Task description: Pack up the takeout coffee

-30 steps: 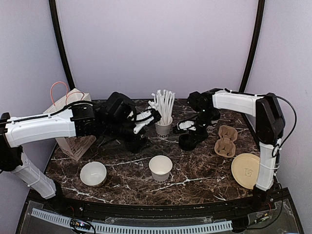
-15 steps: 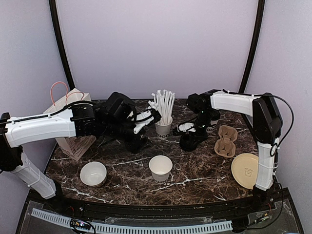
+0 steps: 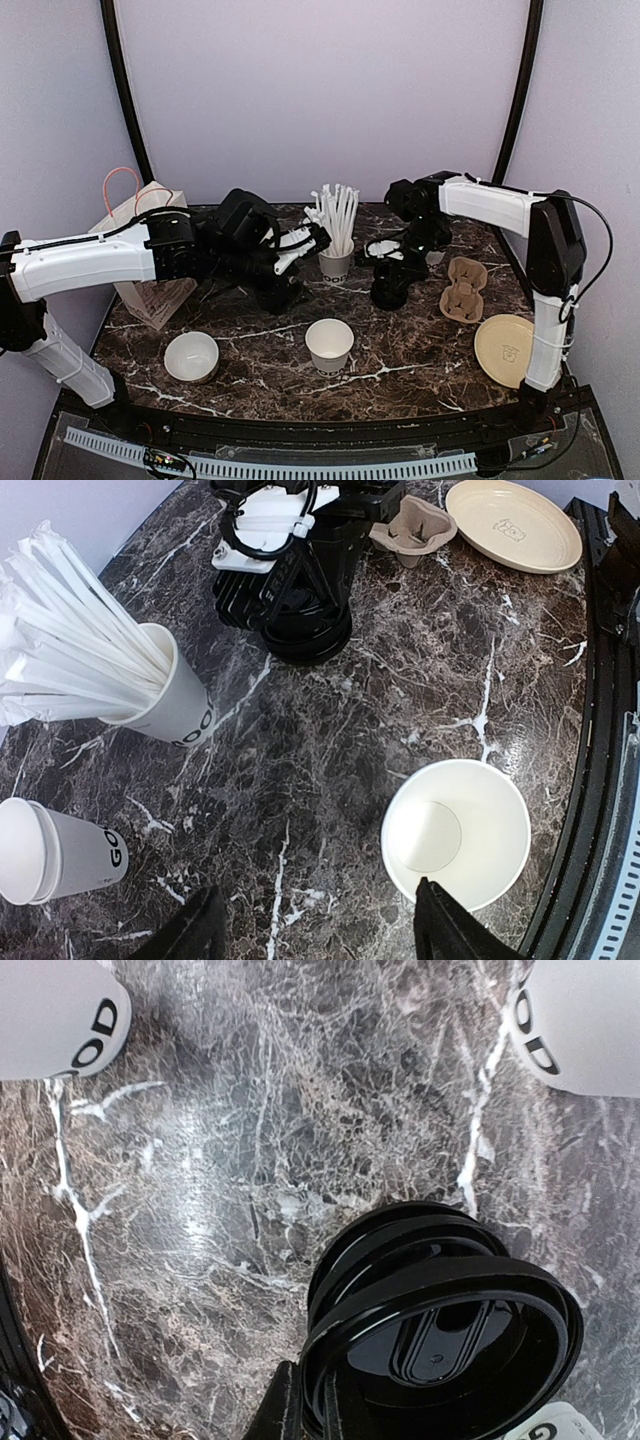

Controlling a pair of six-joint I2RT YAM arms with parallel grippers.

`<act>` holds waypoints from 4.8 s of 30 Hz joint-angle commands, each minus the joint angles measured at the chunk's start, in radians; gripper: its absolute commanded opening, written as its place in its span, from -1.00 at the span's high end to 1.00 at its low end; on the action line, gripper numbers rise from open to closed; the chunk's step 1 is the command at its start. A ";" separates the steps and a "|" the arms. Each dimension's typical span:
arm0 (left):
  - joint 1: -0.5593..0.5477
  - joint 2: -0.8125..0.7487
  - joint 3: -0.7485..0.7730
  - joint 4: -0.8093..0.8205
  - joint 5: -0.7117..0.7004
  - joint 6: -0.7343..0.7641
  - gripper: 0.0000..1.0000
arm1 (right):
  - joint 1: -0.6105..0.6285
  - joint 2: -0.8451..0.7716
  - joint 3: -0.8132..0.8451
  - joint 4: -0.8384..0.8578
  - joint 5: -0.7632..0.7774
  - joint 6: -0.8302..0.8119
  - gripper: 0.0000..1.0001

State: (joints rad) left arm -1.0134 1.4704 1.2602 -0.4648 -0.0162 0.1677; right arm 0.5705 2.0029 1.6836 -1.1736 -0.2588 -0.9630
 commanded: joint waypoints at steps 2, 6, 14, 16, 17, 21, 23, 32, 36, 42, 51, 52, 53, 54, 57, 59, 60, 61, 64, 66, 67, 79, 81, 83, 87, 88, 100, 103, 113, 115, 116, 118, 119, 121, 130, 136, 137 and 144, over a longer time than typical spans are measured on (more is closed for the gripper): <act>0.000 -0.013 -0.002 0.022 -0.013 0.021 -0.34 | -0.040 -0.062 0.060 -0.097 -0.196 0.036 0.91; 0.001 -0.052 -0.029 0.120 -0.039 0.061 -0.36 | -0.087 -0.108 0.179 -0.222 -0.531 0.002 0.92; 0.001 -0.239 -0.353 0.904 -0.075 0.307 -0.88 | -0.122 -0.188 0.256 -0.244 -1.000 0.040 0.98; 0.001 -0.213 -0.369 1.057 -0.075 0.322 -0.90 | -0.123 -0.188 0.246 -0.243 -1.095 0.047 0.97; 0.001 -0.185 -0.366 1.123 -0.064 0.320 -0.90 | -0.123 -0.187 0.238 -0.243 -1.140 0.049 0.97; 0.001 -0.098 -0.319 1.263 -0.019 0.296 -0.90 | -0.116 -0.193 0.214 -0.242 -1.192 0.052 0.96; 0.001 -0.057 -0.284 1.276 0.004 0.293 -0.90 | -0.113 -0.203 0.200 -0.234 -1.212 0.058 0.96; 0.001 0.060 -0.196 1.295 0.132 0.248 -0.87 | -0.097 -0.265 0.149 -0.127 -1.223 0.162 0.96; 0.001 0.096 -0.165 1.281 0.164 0.231 -0.86 | -0.097 -0.270 0.144 -0.116 -1.221 0.174 0.96; 0.001 0.142 -0.121 1.286 0.138 0.216 -0.84 | -0.094 -0.273 0.146 -0.101 -1.225 0.194 0.96; 0.002 0.186 -0.082 1.272 0.126 0.219 -0.72 | -0.083 -0.281 0.144 -0.083 -1.221 0.219 0.95; 0.002 0.187 -0.080 1.270 0.129 0.218 -0.69 | -0.083 -0.283 0.141 -0.079 -1.220 0.222 0.95; 0.002 0.188 -0.077 1.265 0.138 0.218 -0.66 | -0.083 -0.285 0.140 -0.076 -1.220 0.225 0.95; 0.002 0.188 -0.076 1.263 0.141 0.217 -0.64 | -0.083 -0.286 0.138 -0.074 -1.220 0.225 0.95; 0.002 0.188 -0.073 1.255 0.154 0.216 -0.55 | -0.083 -0.278 0.135 -0.074 -1.215 0.223 0.94; 0.002 0.188 -0.072 1.249 0.161 0.215 -0.50 | -0.083 -0.275 0.134 -0.077 -1.215 0.220 0.93; 0.002 0.186 -0.071 1.246 0.163 0.214 -0.49 | -0.083 -0.273 0.133 -0.079 -1.215 0.218 0.91; 0.002 0.184 -0.071 1.243 0.164 0.212 -0.47 | -0.083 -0.271 0.133 -0.081 -1.211 0.215 0.88; 0.002 0.175 -0.073 1.212 0.164 0.210 -0.45 | -0.084 -0.277 0.138 -0.087 -1.184 0.215 0.69; 0.002 0.153 -0.075 1.176 0.166 0.209 -0.43 | -0.089 -0.289 0.143 -0.087 -1.143 0.222 0.42; 0.002 0.144 -0.075 1.159 0.167 0.208 -0.43 | -0.095 -0.298 0.142 -0.085 -1.115 0.226 0.29; -0.002 -0.014 0.109 0.174 0.306 0.146 -0.37 | -0.260 -0.587 -0.333 0.594 -0.539 0.720 -0.21; -0.009 -0.004 0.157 0.021 0.320 0.143 -0.34 | -0.258 -0.603 -0.379 0.605 -0.499 0.730 -0.27; -0.021 0.019 0.202 -0.104 0.294 0.145 -0.33 | -0.258 -0.600 -0.406 0.587 -0.530 0.735 -0.29; -0.044 0.075 0.288 -0.282 0.209 0.148 -0.32 | -0.256 -0.587 -0.478 0.584 -0.611 0.742 -0.29; -0.048 0.085 0.302 -0.305 0.198 0.148 -0.32 | -0.255 -0.579 -0.483 0.577 -0.630 0.742 -0.29; -0.102 0.310 0.470 -0.519 0.117 0.159 -0.26 | -0.170 -0.521 -0.546 0.504 -0.705 0.668 -0.27; -0.110 0.339 0.482 -0.531 0.090 0.159 -0.26 | -0.146 -0.523 -0.561 0.518 -0.689 0.666 -0.26; -0.140 0.395 0.519 -0.587 0.029 0.145 -0.25 | -0.132 -0.507 -0.576 0.527 -0.689 0.664 -0.26; -0.140 0.400 0.519 -0.583 0.028 0.147 -0.25 | -0.132 -0.505 -0.576 0.530 -0.689 0.667 -0.27; -0.140 0.405 0.520 -0.584 0.028 0.148 -0.25 | -0.132 -0.504 -0.576 0.531 -0.690 0.667 -0.27; -0.140 0.416 0.523 -0.586 -0.006 0.149 -0.25 | -0.130 -0.504 -0.575 0.531 -0.693 0.666 -0.26; -0.140 0.422 0.523 -0.587 -0.015 0.149 -0.25 | -0.129 -0.504 -0.573 0.528 -0.694 0.667 -0.26; -0.140 0.428 0.524 -0.586 -0.014 0.152 -0.25 | -0.129 -0.505 -0.572 0.526 -0.693 0.666 -0.26; -0.142 0.456 0.544 -0.572 0.011 0.154 -0.27 | -0.129 -0.514 -0.580 0.527 -0.683 0.661 -0.26; -0.146 0.472 0.551 -0.570 0.013 0.155 -0.33 | -0.128 -0.521 -0.583 0.528 -0.680 0.661 -0.26; -0.147 0.473 0.551 -0.569 0.013 0.155 -0.34 | -0.128 -0.523 -0.584 0.529 -0.680 0.661 -0.26; -0.156 0.461 0.568 -0.538 0.065 0.152 -0.47 | -0.128 -0.527 -0.593 0.531 -0.680 0.661 -0.27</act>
State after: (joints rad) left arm -1.1580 1.9457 1.7981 -1.0183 0.0013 0.3210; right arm 0.4343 1.4895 1.1042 -0.6563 -0.9398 -0.2947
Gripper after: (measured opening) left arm 0.732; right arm 0.630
